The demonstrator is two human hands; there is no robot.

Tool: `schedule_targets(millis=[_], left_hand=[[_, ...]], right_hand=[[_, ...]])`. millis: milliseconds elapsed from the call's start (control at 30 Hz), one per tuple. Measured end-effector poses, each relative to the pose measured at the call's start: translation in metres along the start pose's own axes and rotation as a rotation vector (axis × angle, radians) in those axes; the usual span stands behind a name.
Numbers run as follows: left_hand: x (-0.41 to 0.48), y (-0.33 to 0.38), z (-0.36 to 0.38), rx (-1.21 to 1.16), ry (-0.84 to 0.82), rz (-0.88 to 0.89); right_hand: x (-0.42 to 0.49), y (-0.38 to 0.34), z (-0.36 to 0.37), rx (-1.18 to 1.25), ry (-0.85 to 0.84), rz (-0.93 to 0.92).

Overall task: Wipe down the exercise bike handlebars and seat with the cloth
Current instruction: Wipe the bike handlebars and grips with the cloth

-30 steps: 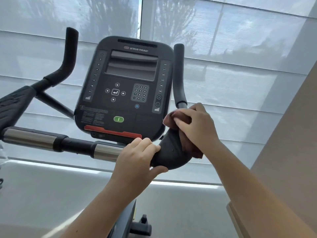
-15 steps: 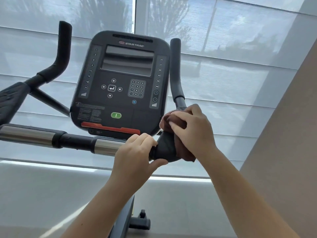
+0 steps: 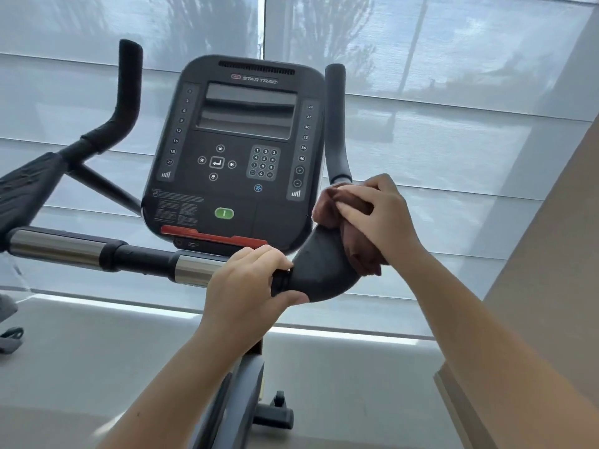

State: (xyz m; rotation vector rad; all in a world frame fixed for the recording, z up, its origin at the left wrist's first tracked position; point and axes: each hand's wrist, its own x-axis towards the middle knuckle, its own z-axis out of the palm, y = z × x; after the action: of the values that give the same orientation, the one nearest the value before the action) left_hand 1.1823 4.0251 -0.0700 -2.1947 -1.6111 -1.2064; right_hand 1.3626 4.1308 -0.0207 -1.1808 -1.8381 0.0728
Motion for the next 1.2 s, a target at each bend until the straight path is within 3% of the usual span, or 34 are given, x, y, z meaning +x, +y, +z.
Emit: schedule_targets(millis=[233, 333, 467, 633, 767, 933, 1100, 1200], left_hand=[[0.015, 0.012, -0.004, -0.009, -0.132, -0.094], [0.026, 0.023, -0.001, 0.023, -0.213, -0.115], [0.033, 0.03, -0.001, 0.118, -0.276, -0.138], [0.034, 0.035, 0.001, 0.144, -0.285, -0.231], [0.034, 0.041, 0.0, 0.088, -0.251, -0.332], [0.034, 0.048, -0.001, 0.083, -0.246, -0.379], [0.034, 0.052, -0.001, 0.122, -0.263, -0.39], [0.035, 0.053, -0.001, 0.109, -0.273, -0.406]], right_hand=[[-0.07, 0.02, 0.005, 0.308, 0.18, 0.02], [-0.049, 0.032, 0.007, 0.433, 0.176, 0.084], [0.018, 0.042, 0.007, 0.522, 0.036, 0.202], [-0.04, 0.047, 0.014, 0.727, 0.135, 0.193], [-0.046, 0.05, 0.019, 0.772, 0.179, 0.164], [0.005, 0.057, 0.015, 0.832, 0.079, 0.228], [-0.055, 0.057, 0.001, 0.768, 0.029, 0.016], [-0.049, 0.07, -0.008, 0.757, 0.075, 0.038]])
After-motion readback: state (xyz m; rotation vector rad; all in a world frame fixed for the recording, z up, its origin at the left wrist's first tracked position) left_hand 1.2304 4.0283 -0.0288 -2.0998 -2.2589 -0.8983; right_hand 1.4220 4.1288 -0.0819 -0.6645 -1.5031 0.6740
